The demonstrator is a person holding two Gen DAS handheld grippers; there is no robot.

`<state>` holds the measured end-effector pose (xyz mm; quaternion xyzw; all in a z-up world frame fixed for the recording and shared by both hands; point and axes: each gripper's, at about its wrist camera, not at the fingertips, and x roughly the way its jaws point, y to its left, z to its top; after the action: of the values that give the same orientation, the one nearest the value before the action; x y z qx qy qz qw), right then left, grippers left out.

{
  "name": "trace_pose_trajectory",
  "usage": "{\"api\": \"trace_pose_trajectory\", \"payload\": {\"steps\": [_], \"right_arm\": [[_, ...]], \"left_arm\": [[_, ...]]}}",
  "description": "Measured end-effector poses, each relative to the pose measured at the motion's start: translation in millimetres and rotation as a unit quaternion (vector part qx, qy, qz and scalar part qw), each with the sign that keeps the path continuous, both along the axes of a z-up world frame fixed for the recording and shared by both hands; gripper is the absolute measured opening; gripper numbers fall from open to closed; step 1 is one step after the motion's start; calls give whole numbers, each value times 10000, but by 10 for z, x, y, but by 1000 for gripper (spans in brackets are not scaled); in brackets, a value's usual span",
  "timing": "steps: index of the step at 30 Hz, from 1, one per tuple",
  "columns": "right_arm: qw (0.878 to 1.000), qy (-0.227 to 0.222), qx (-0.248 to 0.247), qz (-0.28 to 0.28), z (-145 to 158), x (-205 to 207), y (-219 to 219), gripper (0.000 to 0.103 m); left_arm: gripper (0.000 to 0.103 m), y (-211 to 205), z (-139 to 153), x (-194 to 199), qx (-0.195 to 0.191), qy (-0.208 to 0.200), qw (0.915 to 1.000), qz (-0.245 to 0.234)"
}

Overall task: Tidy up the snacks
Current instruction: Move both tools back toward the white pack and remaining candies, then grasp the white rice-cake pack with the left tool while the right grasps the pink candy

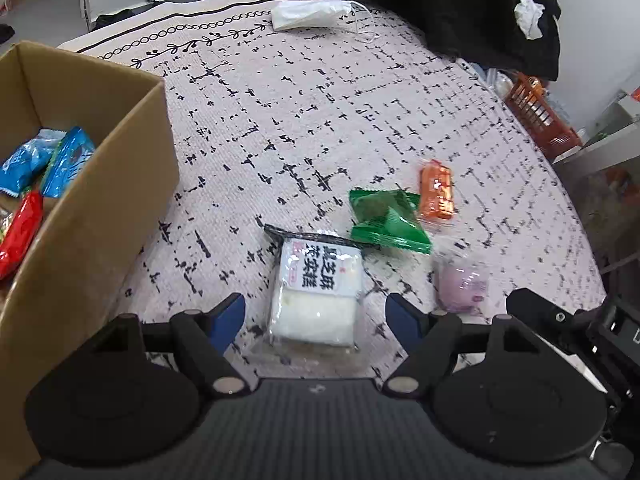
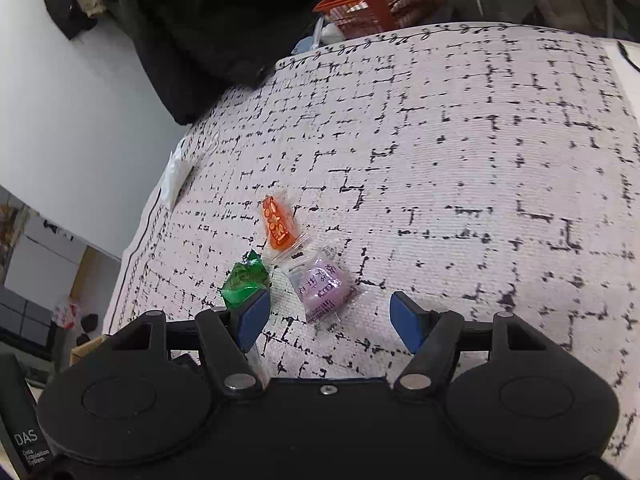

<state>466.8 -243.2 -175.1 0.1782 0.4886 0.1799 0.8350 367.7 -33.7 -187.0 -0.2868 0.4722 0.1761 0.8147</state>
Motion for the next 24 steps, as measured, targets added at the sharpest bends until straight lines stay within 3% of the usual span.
{"api": "trace_pose_trajectory", "payload": {"steps": [11,13,15,17,22,23,24], "right_arm": [[9996,-115,-241,94,-133,172,228,66],[9996,-64,-252,122,-168,180,269,66],[9993,-3,-326,194,-206,186,313,54],[9991,19,-372,213,-215,182,321,44],[9993,21,-331,198,-186,126,287,39],[9993,-5,-321,200,-161,111,279,23],[9994,-21,-241,236,-131,97,268,21]], "left_arm": [[76,17,-154,147,181,128,9997,-59],[64,-6,-151,153,340,195,9992,-89],[48,-6,-138,151,356,126,9992,-143],[47,8,-129,154,341,134,9991,-205],[46,52,-63,88,203,63,9997,-150],[46,47,-43,67,217,48,9996,-151],[46,41,-14,40,226,27,9996,-153]]}}
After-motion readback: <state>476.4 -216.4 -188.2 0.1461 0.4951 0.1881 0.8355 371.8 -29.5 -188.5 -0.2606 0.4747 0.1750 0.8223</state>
